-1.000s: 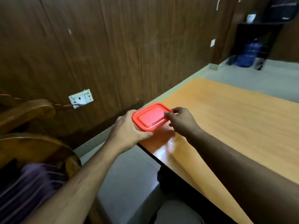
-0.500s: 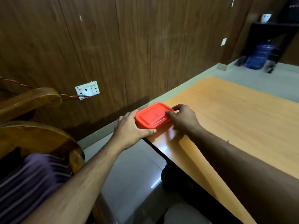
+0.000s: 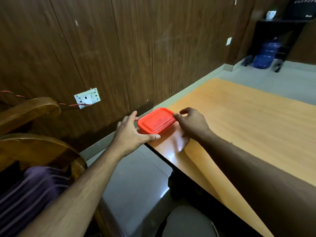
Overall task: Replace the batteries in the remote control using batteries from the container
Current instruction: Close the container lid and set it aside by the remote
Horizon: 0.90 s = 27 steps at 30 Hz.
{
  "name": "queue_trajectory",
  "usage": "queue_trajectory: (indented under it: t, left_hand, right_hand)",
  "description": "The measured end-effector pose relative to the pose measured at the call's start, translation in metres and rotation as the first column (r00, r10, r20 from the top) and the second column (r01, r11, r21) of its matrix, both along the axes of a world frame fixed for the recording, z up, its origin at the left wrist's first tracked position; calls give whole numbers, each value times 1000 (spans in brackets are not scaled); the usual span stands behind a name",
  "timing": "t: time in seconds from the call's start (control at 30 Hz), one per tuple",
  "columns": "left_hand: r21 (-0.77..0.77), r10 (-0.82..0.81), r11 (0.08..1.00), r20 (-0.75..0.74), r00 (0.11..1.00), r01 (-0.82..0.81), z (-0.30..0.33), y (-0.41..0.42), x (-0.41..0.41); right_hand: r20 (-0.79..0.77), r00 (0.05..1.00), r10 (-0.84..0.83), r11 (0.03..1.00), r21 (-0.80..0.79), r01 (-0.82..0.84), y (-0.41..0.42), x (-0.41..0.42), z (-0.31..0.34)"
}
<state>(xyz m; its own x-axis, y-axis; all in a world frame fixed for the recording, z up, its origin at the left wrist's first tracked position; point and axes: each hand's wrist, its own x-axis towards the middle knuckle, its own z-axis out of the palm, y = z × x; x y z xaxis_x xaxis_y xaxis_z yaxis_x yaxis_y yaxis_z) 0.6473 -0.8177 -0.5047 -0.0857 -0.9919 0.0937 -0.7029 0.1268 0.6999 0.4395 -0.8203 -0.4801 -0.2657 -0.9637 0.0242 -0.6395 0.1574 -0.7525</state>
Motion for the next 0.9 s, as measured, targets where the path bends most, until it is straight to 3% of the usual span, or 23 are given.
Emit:
queue_trajectory:
  t: [0.17,0.27,0.47,0.67,0.77,0.9]
  left_hand:
    - [-213,-26,977,8,1000,27,31,28,-24]
    - [-261,-136,959,-80,987,111,42,49,-63]
    - [-136,-393,918,-213,894,372,46,101,-166]
    - [75,-582,783,-259,770,617,33,171,-282]
    - [184,-621,721,-256,741,668,21,202,-329]
    - [250,-612,703,-263,746,665,8,230,-363]
  right_hand:
    - [-36,999,-31,997,-66,28,52,-40,12]
    - [-7,997,-78,994,-71,77,100,-74,23]
    - [11,979,-203,978,-51,203,204,-152,35]
    - [-39,894,-446,895,-47,444,310,-238,27]
    - [-71,853,-516,856,-12,517,347,-269,12]
    - [-199,828,-524,836,66,545,373,-294,-10]
